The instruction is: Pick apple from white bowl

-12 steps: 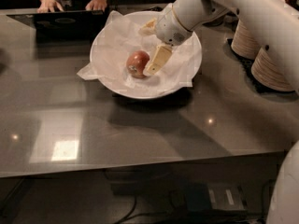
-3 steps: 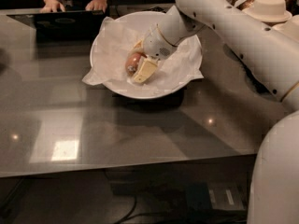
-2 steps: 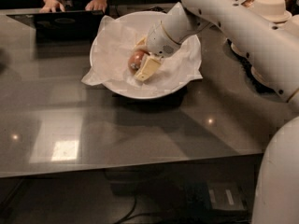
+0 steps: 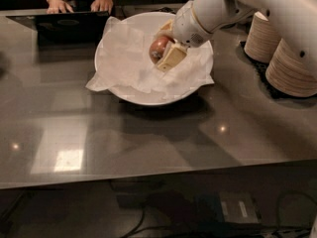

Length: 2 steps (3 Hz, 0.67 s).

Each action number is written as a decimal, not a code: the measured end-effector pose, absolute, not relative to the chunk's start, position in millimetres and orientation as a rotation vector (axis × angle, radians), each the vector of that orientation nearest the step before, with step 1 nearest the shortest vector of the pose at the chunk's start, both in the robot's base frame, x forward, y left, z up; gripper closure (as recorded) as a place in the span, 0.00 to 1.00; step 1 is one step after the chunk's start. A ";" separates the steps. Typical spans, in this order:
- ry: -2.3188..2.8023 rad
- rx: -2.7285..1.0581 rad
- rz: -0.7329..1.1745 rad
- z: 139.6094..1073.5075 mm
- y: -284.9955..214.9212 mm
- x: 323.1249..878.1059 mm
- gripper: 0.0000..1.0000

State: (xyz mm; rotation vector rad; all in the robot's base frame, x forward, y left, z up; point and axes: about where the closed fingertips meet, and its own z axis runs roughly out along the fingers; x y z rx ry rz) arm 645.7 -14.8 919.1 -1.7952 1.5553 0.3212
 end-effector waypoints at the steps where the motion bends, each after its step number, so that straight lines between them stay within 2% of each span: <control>1: 1.548 -1.696 0.269 955.9 -63.4 606.7 1.00; 2: 1.551 -1.692 0.267 956.0 -66.1 606.1 1.00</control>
Offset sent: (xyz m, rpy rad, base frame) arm -0.0657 -0.0765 0.0572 0.0746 -0.0897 -0.0914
